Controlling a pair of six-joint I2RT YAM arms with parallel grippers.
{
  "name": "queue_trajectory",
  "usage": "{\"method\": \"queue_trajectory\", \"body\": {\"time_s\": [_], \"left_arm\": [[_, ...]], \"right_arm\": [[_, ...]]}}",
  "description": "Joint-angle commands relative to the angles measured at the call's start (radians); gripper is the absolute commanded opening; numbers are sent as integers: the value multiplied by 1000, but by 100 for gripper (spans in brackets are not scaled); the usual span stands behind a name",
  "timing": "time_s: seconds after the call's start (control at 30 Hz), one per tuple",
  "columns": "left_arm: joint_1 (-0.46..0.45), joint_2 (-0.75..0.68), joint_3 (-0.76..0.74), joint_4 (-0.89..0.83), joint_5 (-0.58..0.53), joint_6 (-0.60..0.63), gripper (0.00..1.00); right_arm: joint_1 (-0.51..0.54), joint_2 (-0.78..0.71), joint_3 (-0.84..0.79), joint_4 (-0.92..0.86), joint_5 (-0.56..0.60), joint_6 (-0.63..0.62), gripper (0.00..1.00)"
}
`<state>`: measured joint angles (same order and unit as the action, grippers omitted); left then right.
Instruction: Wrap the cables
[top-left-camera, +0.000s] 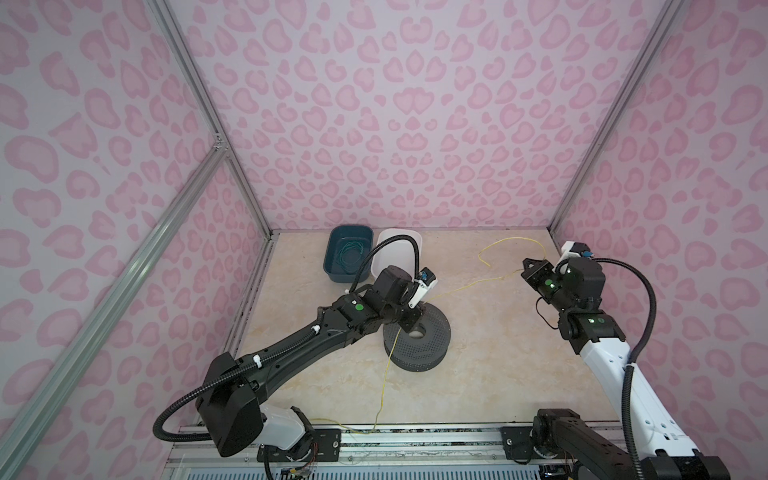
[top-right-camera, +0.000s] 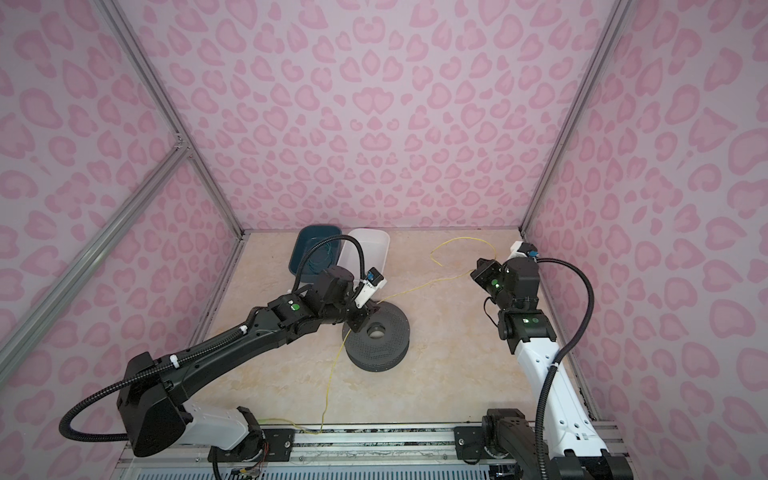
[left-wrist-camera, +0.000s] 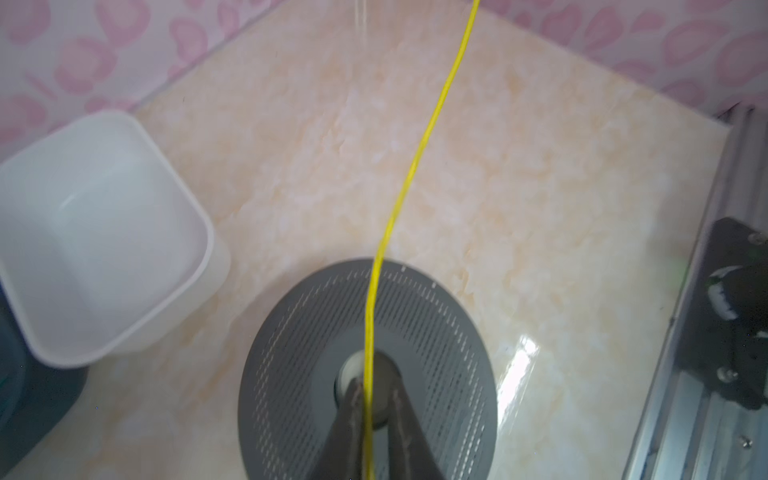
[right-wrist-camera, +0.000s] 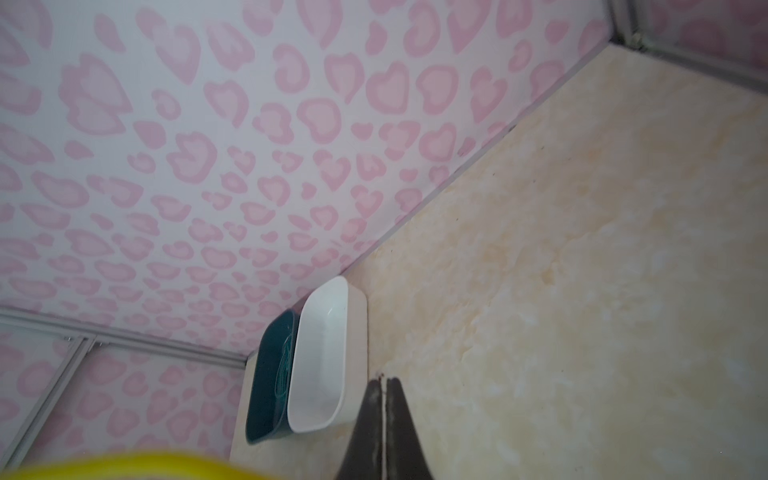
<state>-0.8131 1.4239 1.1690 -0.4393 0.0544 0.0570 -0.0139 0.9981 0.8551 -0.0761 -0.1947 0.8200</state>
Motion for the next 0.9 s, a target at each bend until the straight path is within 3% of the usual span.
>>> {"method": "queue_trajectory", "body": {"time_s": [0.0,0.1,0.37,0.57,0.73,0.87], "left_arm": [[-4,-4,66,-102,-92,9,40],[-9,-2,161,-115,-127,34,51],[-75,31,427,-133,-107,98,56],[-98,21,417,-80,-213,116,59],[-117,13,393,-8,-58,45,62],[-211,140,470,12,-76,105,61]], "right_arm": [[9,-23,-23,80,49,36,0],[26,-43,-27,47,78,18,0],[87,-73,-36,4,142,-6,0],[106,-73,-42,2,203,-15,0],[123,-70,-55,36,195,5,0],[163,-53,-56,47,195,20,0]]}}
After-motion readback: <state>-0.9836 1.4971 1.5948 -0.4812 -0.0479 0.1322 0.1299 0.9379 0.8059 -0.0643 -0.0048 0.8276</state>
